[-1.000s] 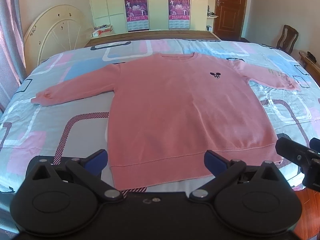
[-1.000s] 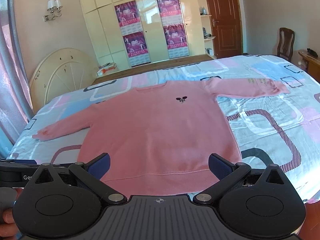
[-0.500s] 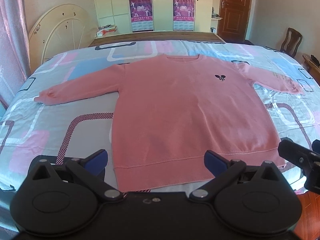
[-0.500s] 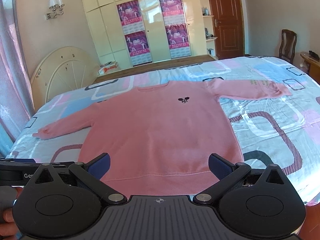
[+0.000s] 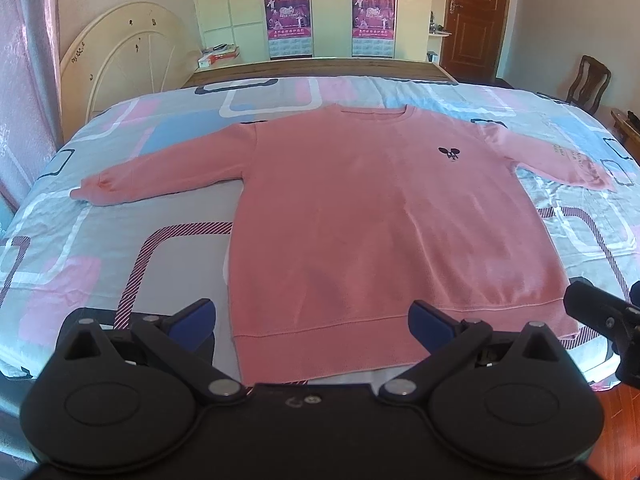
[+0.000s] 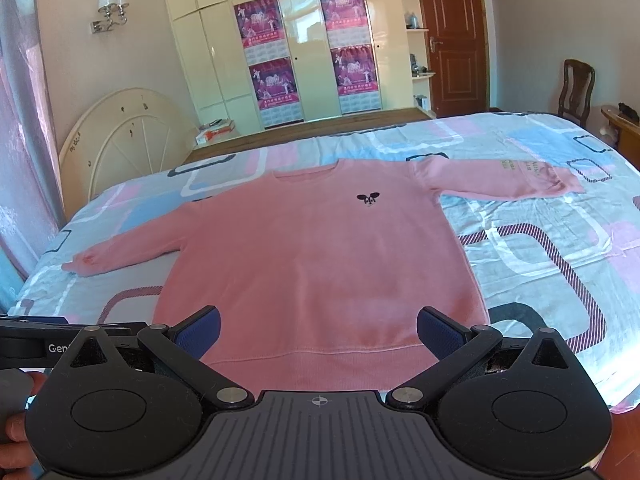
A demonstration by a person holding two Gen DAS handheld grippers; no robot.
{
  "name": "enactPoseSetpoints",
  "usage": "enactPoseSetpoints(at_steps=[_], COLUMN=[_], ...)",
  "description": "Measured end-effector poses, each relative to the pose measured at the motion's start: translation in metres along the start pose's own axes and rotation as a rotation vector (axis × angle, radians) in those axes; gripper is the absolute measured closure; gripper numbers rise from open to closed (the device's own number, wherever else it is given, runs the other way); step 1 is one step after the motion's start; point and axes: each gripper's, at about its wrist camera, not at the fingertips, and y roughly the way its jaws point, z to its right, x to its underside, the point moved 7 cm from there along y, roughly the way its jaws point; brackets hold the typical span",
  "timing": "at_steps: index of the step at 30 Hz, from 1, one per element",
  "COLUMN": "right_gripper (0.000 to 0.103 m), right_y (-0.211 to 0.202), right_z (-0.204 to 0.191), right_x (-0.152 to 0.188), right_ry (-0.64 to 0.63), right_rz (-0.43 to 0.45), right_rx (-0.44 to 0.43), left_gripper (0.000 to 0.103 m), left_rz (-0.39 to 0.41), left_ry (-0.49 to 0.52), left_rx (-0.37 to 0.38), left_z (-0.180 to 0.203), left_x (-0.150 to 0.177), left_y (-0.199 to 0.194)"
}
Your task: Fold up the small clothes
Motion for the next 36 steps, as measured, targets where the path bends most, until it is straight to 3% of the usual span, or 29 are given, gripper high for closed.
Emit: enactPoseSetpoints(at_steps=[36], right_gripper=[0.0], right_y=[0.029], right_z=[0.02], right_x=[-0.008], right_ry=[0.016], right_rz=[-0.029], right_rx=[0.039], left_gripper=[0.001], left_rz=[-0.032], left_ry=[-0.038], left_rx=[-0.003], left_z=[0.0], left_x=[-0.006], left_y=[0.023])
